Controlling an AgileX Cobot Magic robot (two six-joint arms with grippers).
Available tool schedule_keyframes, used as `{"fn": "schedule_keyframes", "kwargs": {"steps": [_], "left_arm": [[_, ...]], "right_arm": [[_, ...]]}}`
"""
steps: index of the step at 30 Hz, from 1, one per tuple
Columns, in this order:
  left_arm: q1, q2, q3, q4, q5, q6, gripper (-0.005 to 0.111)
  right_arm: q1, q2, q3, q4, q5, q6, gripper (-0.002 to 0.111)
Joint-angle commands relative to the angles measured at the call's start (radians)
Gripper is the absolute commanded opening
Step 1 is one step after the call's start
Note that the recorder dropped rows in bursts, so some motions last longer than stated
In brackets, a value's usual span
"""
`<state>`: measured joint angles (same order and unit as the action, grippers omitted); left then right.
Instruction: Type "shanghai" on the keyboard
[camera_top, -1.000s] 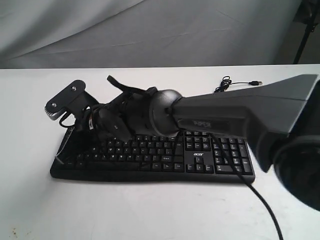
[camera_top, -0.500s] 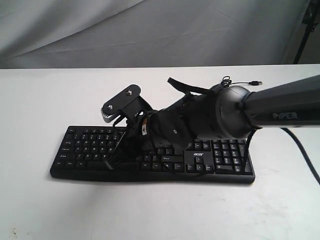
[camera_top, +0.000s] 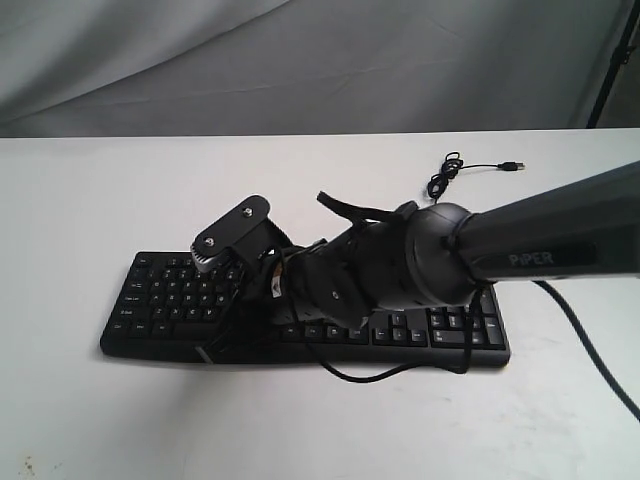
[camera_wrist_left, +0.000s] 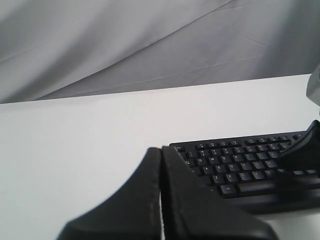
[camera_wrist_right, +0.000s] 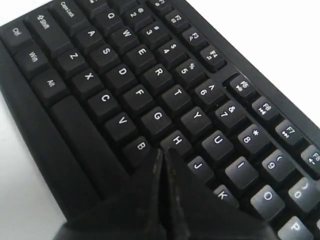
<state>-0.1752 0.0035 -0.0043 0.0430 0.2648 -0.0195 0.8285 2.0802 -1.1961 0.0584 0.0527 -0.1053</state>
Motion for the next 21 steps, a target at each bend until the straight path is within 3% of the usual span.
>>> {"fn": "schedule_keyframes", "kwargs": {"steps": [1, 21], "left_arm": [[-0.004, -0.003, 0.004, 0.005, -0.006, -0.003, 0.0], [-0.004, -0.003, 0.004, 0.005, -0.006, -0.003, 0.0]], "right_arm": [[0.0, 0.008, 0.002, 0.009, -0.023, 0.0, 0.0], [0.0, 0.022, 0.002, 0.009, -0.033, 0.0, 0.0]]}}
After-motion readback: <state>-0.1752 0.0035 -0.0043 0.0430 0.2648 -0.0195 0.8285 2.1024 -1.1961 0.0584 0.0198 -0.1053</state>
